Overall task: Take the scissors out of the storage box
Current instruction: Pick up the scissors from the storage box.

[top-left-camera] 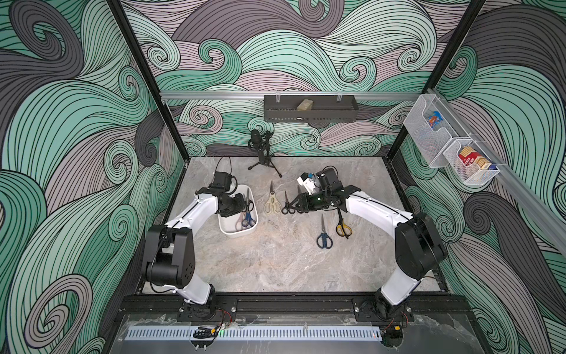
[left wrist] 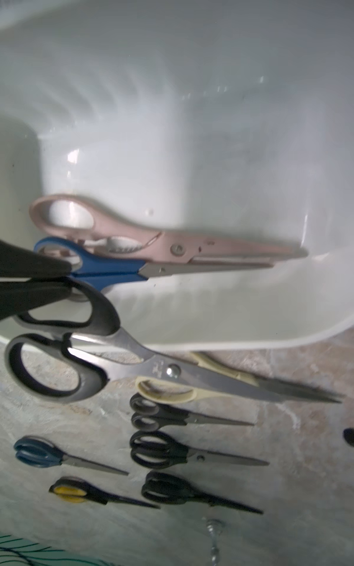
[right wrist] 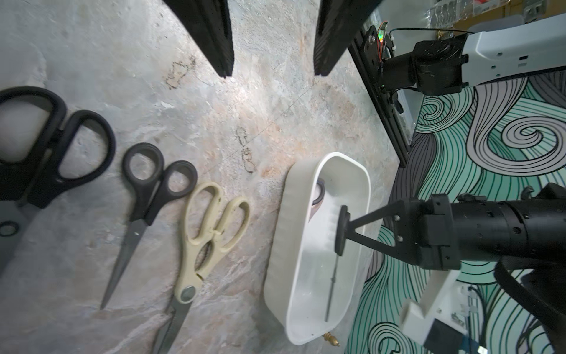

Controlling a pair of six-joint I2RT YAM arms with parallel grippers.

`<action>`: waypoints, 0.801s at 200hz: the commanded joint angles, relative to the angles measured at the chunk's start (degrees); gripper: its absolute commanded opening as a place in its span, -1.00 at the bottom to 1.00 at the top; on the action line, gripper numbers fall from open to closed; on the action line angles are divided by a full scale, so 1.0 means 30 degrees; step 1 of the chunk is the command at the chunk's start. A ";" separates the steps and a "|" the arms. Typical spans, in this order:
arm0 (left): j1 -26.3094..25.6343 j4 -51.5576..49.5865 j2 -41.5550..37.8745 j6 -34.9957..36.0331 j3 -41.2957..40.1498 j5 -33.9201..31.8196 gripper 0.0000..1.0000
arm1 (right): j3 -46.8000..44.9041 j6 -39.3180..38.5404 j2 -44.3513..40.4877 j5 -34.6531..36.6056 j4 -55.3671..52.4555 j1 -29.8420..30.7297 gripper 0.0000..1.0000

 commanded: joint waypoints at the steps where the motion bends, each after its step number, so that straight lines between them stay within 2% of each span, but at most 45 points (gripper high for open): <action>1: -0.1192 0.0828 -0.0470 -0.1030 0.0043 0.1207 -1.00 | 0.0294 0.0398 0.0131 -0.1045 0.0913 0.0451 0.02; 73: -0.4067 0.1681 -0.0604 -0.2048 0.0648 0.1233 -1.00 | -0.0003 0.1420 0.0638 -0.1343 0.2233 0.1094 0.07; 131: -0.5213 0.2657 -0.0883 -0.2921 0.1316 0.0815 -1.00 | 0.0246 0.1919 0.1262 -0.1311 0.2316 0.1129 0.02; 160: -0.5508 0.2841 -0.0732 -0.3126 0.1534 0.1062 -1.00 | 0.0246 0.1958 0.1302 -0.1181 0.2319 0.1155 -0.09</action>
